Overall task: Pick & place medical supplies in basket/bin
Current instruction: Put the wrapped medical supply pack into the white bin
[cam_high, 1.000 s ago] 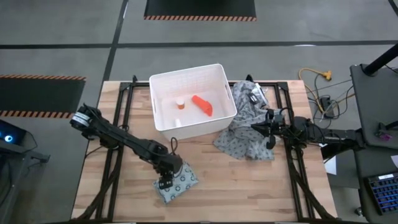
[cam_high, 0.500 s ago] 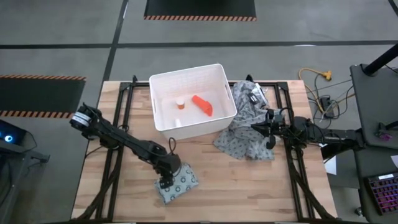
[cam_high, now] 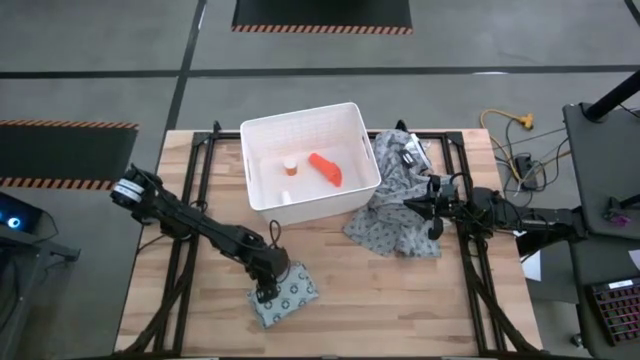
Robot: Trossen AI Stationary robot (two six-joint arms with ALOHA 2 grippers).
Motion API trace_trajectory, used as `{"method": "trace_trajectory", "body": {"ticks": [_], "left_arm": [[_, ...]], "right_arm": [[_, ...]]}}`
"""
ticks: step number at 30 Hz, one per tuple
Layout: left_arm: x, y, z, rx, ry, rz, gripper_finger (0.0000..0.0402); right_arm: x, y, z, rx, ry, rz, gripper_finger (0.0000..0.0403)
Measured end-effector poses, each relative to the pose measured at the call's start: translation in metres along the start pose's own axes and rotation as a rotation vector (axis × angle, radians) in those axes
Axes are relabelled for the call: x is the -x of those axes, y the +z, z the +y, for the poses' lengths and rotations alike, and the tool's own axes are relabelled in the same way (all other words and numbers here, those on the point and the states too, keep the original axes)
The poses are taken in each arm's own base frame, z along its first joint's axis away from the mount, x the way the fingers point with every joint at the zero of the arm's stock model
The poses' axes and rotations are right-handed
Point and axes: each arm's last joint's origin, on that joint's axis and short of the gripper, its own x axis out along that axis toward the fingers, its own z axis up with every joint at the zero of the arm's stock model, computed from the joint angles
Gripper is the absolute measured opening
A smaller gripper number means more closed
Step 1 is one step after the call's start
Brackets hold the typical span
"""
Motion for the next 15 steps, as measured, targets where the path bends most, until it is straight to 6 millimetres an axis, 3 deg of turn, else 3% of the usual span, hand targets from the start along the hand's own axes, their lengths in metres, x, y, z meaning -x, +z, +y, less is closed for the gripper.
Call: {"method": "trace_trajectory", "body": {"ticks": [6, 15], "left_arm": [[0.000, 0.001, 0.000, 0.003, -0.001, -0.002, 0.0014], [0.018, 0.002, -0.009, -0.034, -0.068, -0.003, 0.0000]], "right_arm": [[0.000, 0.000, 0.000, 0.003, 0.000, 0.000, 0.0011], [0.000, 0.000, 0.000, 0.002, 0.001, 0.001, 0.0011]]}}
